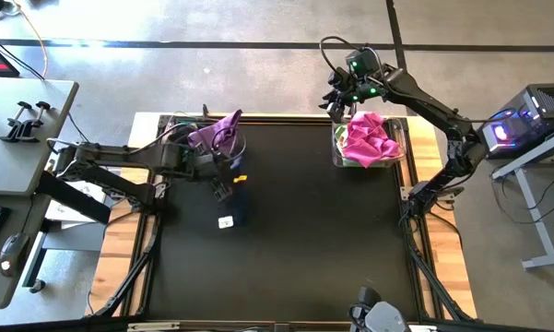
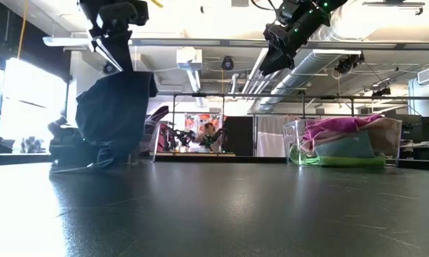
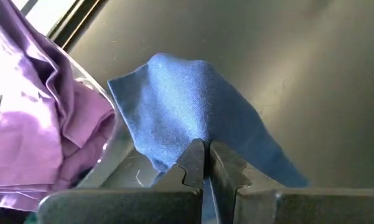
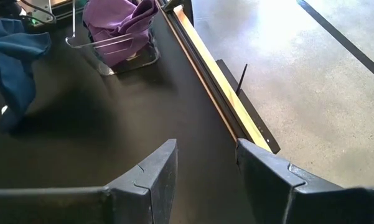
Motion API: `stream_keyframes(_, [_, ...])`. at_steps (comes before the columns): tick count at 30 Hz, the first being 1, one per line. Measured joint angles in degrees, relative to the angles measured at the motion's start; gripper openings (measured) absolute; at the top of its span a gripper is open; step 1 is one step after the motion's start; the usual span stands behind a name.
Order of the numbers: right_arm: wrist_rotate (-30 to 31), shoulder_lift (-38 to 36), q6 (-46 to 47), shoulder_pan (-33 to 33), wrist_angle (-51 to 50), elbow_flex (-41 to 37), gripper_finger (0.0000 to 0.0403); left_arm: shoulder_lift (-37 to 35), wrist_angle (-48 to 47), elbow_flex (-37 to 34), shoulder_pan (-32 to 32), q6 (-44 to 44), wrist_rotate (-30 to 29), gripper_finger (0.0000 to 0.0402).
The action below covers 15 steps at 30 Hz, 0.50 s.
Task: Sort towels by color in basket
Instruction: Put the dark blue kitchen towel into the left transparent bin
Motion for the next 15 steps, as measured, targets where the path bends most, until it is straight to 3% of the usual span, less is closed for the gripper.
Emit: stream_keyframes(15, [0.0,0.0,-0.11,0.0,0.02,0.0,0.0162,0.11,4.6,0.02,1.66,2.59,0.04,0.0])
